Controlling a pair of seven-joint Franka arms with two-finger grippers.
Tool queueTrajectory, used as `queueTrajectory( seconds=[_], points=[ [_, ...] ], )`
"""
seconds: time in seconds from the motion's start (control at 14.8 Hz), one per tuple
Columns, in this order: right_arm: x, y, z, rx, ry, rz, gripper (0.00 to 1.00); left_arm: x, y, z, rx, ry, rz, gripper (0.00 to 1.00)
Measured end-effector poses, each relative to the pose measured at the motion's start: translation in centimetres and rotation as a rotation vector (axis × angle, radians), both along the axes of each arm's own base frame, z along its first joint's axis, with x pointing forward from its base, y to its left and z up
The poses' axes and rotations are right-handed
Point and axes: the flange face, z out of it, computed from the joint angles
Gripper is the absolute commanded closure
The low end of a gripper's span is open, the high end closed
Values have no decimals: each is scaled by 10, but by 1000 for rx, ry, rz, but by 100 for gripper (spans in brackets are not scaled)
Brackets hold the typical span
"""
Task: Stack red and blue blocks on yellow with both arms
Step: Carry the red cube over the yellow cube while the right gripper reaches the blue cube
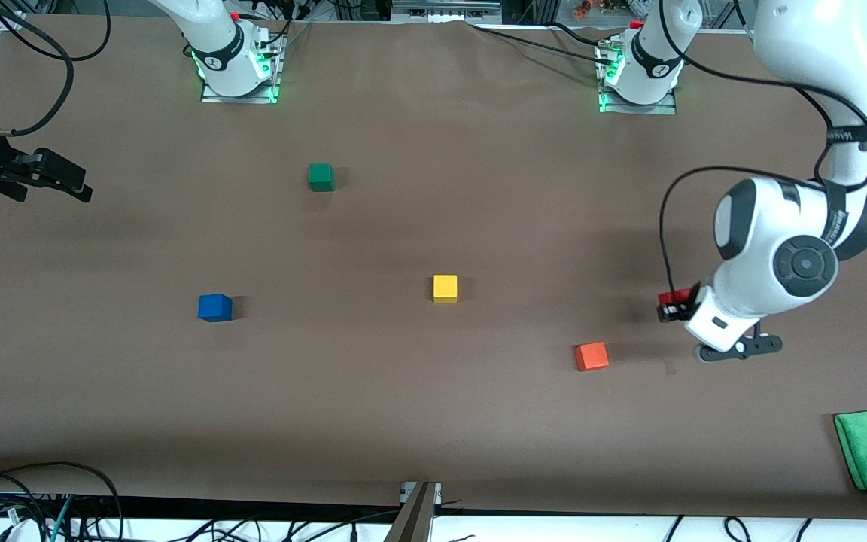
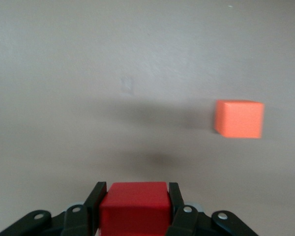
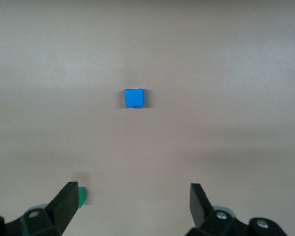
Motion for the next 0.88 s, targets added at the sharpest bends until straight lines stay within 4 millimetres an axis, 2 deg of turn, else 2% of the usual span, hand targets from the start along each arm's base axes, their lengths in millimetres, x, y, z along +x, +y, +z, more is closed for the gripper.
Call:
queueTrajectory(
  seconds=[0.14, 0.34, 0.75, 0.88],
  points=[
    [0, -1, 0, 0, 0, -1, 0, -10, -48, 12, 9, -15, 85, 100],
    [0, -1, 0, 0, 0, -2, 0, -29, -121, 15, 22, -36, 196, 100],
    [0, -1, 0, 0, -1, -2, 0, -67, -238, 46, -4, -112, 377, 100],
    [0, -1, 0, 0, -1, -2, 0, -80, -271, 50, -33, -108, 443, 100]
  ],
)
